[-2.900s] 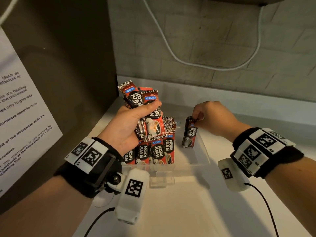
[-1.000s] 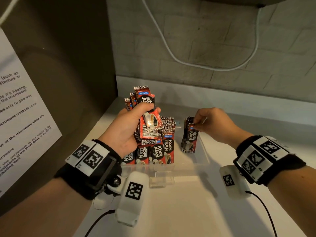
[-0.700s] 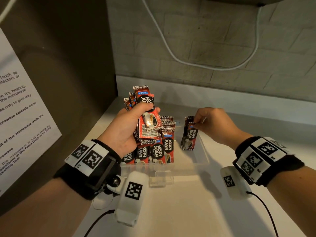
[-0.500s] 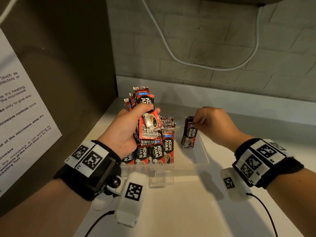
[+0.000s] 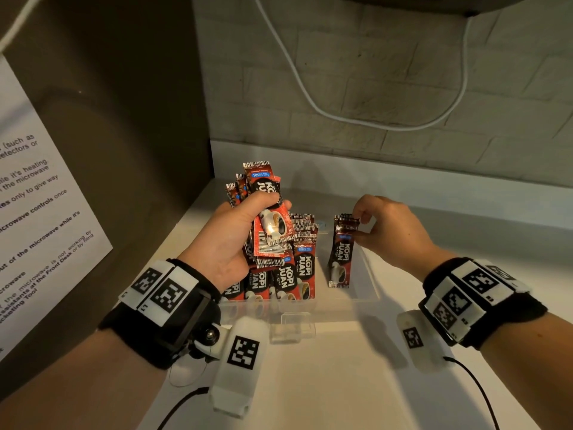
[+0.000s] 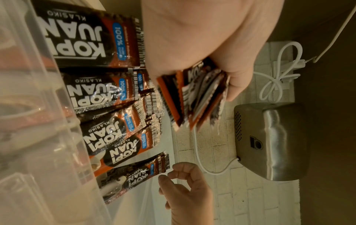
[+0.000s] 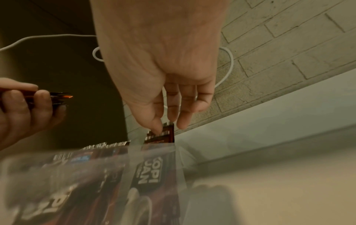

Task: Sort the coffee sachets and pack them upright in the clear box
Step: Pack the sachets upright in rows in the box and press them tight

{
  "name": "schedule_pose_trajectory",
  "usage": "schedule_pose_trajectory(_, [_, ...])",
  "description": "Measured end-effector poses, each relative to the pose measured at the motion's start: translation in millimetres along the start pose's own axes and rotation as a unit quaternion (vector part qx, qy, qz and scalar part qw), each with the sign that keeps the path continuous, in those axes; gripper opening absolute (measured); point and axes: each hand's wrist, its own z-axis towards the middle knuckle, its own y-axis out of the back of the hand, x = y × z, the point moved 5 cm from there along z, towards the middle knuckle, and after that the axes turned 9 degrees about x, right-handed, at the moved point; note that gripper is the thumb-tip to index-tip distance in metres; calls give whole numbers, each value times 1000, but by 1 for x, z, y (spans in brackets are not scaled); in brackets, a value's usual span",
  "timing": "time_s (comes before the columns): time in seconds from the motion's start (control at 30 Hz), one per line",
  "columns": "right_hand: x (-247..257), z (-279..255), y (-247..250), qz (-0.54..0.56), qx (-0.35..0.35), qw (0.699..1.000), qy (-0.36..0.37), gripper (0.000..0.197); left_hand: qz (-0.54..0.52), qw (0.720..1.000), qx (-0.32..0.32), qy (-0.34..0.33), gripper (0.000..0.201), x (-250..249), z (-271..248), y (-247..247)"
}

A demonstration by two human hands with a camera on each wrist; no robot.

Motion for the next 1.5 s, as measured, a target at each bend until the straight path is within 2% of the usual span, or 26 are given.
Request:
schedule_pose_trajectory(0.1, [1,-1,1,-3,0,1000,-6,24,-1,1000,3,3,8,1,0,-1])
schedule_pose_trajectory(0.27, [5,-1,14,26,-44,998,-27,30,1,1000,7,11,12,4,0,-3])
schedule_pose_trajectory(0.33, [10,-1,11,23,-9,999,-29,49,2,1000,9,13,11,4,0,-4])
schedule_pose_trajectory(0.43, [15,-2,-8,-59,142,987,-53,105,6,1000,10,14,13,3,-1,-6])
schedule_pose_trajectory(0.5, [14,-3,-15,-88,185,977,-67,120,6,1000,15,17,15,3,-1,-7])
schedule_pose_trajectory(0.53, [14,-2,-13,-85,178,978,-69,120,7,1000,19,19,15,3,-2,-8])
schedule_pose_trajectory(0.6, [21,-1,0,-33,122,990,-57,106,17,999,28,23,19,4,-4,-8])
schedule_pose_trajectory(0.67, [32,-1,15,115,57,991,-41,80,28,999,37,28,38,6,-6,-10])
schedule_pose_trajectory(0.73, [51,-4,22,310,58,949,-12,64,41,998,48,28,53,10,-7,-14])
schedule_pose_trajectory(0.8, [67,-8,23,413,97,905,18,66,47,997,62,25,50,13,-7,-19])
schedule_pose_trajectory(0.9, [78,-8,24,439,104,891,54,61,58,996,68,19,48,16,-6,-22])
schedule_pose_trajectory(1.0, [77,-5,26,470,95,876,48,53,64,995,68,25,45,18,-5,-20])
schedule_pose_trajectory(1.1, [73,-5,28,489,86,867,33,36,63,994,81,37,39,19,-6,-22])
schedule_pose_trajectory(1.2, [61,-5,34,511,42,859,17,26,61,995,66,41,50,16,-6,-21])
schedule_pose_trajectory(1.23, [52,-4,38,514,15,858,7,25,55,997,51,37,48,13,-5,-18])
schedule_pose_trajectory(1.33, [22,-2,43,471,-31,881,-30,27,3,999,-9,41,22,0,-1,-7])
schedule_pose_trajectory(1.4, [9,-3,33,419,5,907,-37,28,-40,998,-39,42,17,-11,1,1])
schedule_pose_trajectory(1.5, [0,-8,4,321,93,942,-35,29,-59,997,-41,32,11,-24,2,5])
